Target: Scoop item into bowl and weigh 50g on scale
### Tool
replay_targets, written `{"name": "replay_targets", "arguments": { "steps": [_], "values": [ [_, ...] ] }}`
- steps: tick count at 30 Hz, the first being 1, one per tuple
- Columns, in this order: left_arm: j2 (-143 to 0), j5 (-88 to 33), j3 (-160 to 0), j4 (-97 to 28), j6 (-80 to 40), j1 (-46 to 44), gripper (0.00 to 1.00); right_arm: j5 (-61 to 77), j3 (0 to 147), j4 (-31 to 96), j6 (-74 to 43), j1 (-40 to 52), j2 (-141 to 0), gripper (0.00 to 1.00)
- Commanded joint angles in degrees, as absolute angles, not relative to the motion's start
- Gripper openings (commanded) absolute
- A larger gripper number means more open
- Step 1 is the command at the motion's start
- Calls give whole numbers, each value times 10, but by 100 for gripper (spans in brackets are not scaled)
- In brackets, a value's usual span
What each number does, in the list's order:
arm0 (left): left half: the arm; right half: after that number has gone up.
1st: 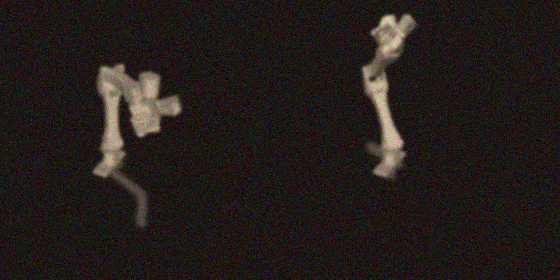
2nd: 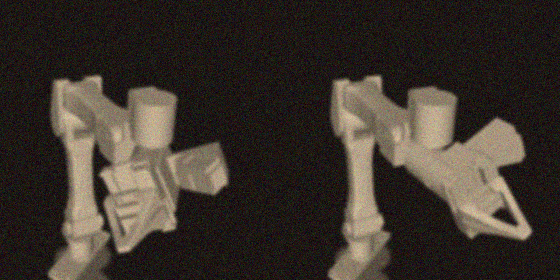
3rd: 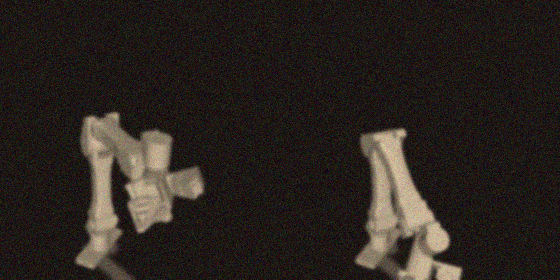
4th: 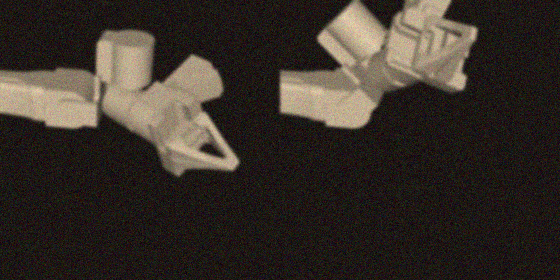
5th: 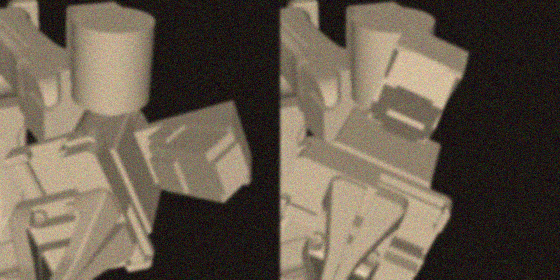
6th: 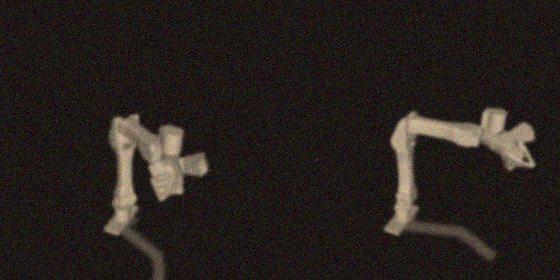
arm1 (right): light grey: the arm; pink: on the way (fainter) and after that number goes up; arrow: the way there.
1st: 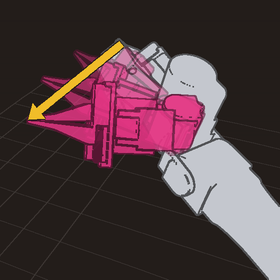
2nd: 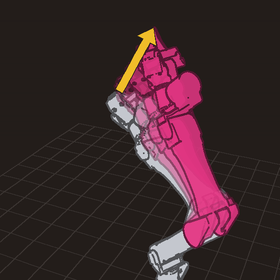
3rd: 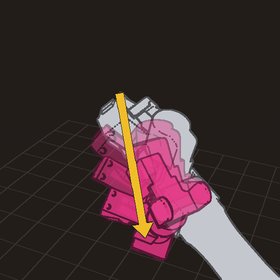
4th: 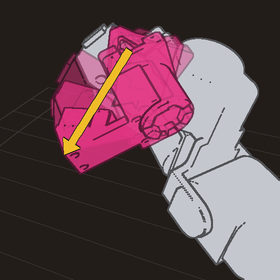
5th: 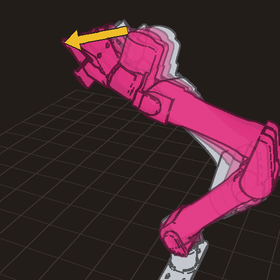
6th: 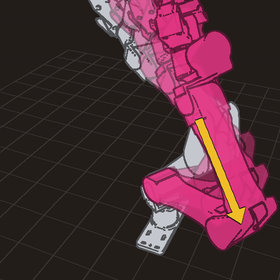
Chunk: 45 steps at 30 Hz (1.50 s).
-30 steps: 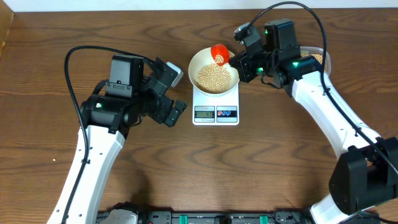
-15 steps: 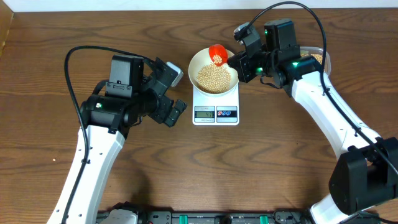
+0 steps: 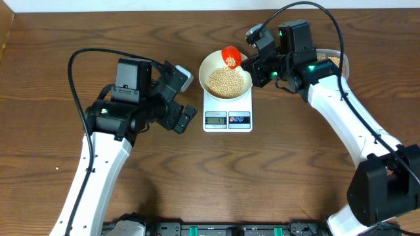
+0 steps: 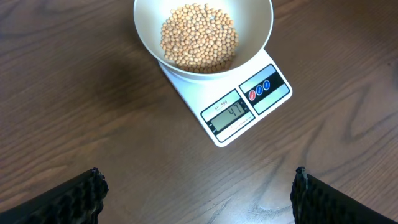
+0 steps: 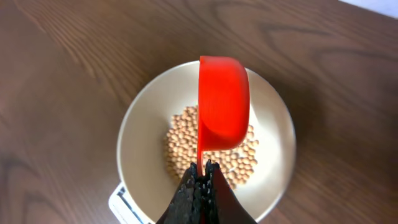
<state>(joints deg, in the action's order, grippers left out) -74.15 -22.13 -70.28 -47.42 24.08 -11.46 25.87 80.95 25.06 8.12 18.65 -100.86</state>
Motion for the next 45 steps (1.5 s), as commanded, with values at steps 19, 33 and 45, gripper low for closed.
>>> {"name": "replay_targets", "arguments": {
  "steps": [19, 33, 45],
  "values": [
    [-741, -218, -711, -475, 248, -116, 97, 239, 825, 251, 134, 205, -1013, 1],
    [-741, -218, -711, -475, 248, -116, 96, 239, 825, 255, 149, 210, -1013, 1],
    [-741, -218, -711, -475, 248, -116, 96, 251, 825, 253, 104, 194, -1013, 1]
  ]
}}
